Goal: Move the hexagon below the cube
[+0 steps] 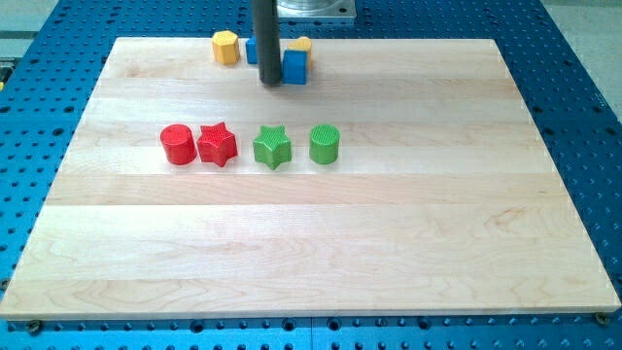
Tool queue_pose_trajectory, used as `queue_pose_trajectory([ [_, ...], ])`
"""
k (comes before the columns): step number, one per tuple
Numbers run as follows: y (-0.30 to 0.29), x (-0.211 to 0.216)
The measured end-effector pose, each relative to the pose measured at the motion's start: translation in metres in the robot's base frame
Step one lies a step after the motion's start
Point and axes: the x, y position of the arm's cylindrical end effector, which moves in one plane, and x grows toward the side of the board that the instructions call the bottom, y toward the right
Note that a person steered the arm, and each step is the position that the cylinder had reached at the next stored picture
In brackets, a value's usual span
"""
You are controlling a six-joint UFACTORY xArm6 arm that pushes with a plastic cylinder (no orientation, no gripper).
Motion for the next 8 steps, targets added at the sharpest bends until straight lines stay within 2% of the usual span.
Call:
queue_pose_trajectory([
  [2, 0.011, -0.006],
  [3, -0.021, -0.012],
  [5, -0.136, -0.024],
  [7, -0.117, -0.084],
  [8, -0.073, -0.086],
])
